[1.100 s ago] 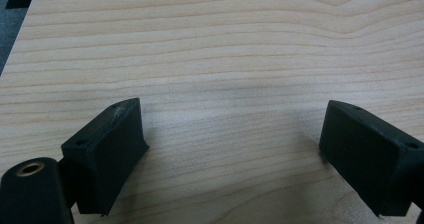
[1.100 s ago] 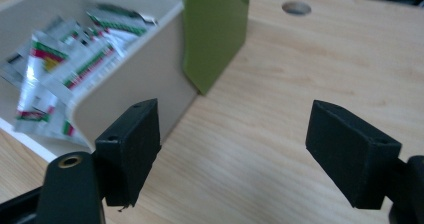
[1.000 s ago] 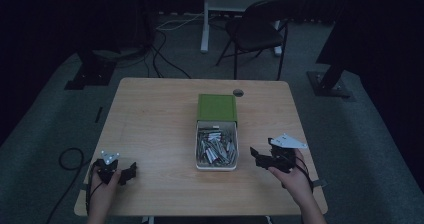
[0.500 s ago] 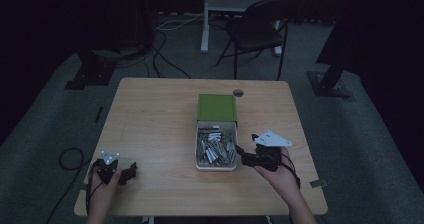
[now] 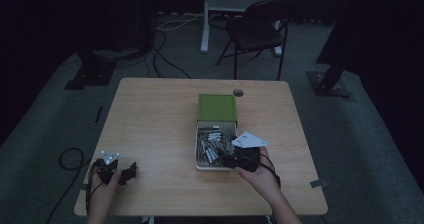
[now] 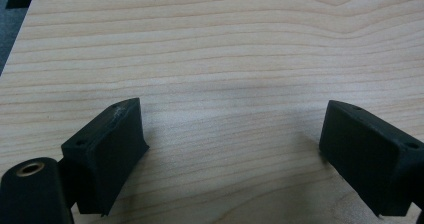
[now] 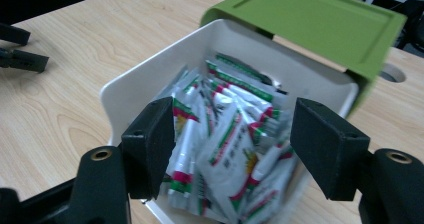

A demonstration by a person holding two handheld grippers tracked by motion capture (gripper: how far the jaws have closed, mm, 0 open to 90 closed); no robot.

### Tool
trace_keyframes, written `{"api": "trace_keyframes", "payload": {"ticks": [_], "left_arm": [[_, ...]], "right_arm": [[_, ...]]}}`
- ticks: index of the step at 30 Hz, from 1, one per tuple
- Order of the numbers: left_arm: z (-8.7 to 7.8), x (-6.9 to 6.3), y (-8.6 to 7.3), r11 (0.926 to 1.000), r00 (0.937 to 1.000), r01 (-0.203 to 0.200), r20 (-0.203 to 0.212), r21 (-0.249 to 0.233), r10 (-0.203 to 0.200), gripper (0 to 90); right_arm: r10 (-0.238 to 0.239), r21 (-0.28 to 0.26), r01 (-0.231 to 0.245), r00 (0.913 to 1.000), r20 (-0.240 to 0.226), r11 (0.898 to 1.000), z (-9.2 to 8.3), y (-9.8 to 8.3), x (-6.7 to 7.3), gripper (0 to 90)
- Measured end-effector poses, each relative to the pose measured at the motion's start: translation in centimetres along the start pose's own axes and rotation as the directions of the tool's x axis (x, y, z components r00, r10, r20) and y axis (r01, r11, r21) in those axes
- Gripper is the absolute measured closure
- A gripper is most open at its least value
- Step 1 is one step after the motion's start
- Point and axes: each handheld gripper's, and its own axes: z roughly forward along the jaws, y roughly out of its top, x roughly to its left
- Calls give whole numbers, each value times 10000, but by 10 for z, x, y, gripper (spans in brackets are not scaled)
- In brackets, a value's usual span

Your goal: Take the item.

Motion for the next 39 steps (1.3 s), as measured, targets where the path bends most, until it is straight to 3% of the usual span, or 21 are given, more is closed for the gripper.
{"api": "trace_keyframes", "payload": {"ticks": [6, 17, 21, 33, 39], "left_arm": [[0, 0, 0, 10000, 10000, 2, 1, -1, -2, 115], [0, 0, 0, 10000, 10000, -2, 0, -5, 2, 116], [0, 0, 0, 10000, 10000, 2, 3, 1, -2, 115], [0, 0, 0, 10000, 10000, 1, 5, 2, -1, 115], [0, 0, 0, 10000, 10000, 2, 3, -1, -2, 116]], "right_arm": [[-449, 317, 444, 9989, 159, 9985, 12, -2, 15, 400], [-774, 768, 694, 9913, 1066, 9946, 28, -6, 20, 564], [-960, 1012, 849, 9892, 1111, 9912, 32, -7, 22, 597], [-950, 1651, 723, 9864, 1338, 9836, 41, -14, 22, 672], [-479, 1660, 225, 9874, 1507, 9859, 43, -18, 18, 730]]}}
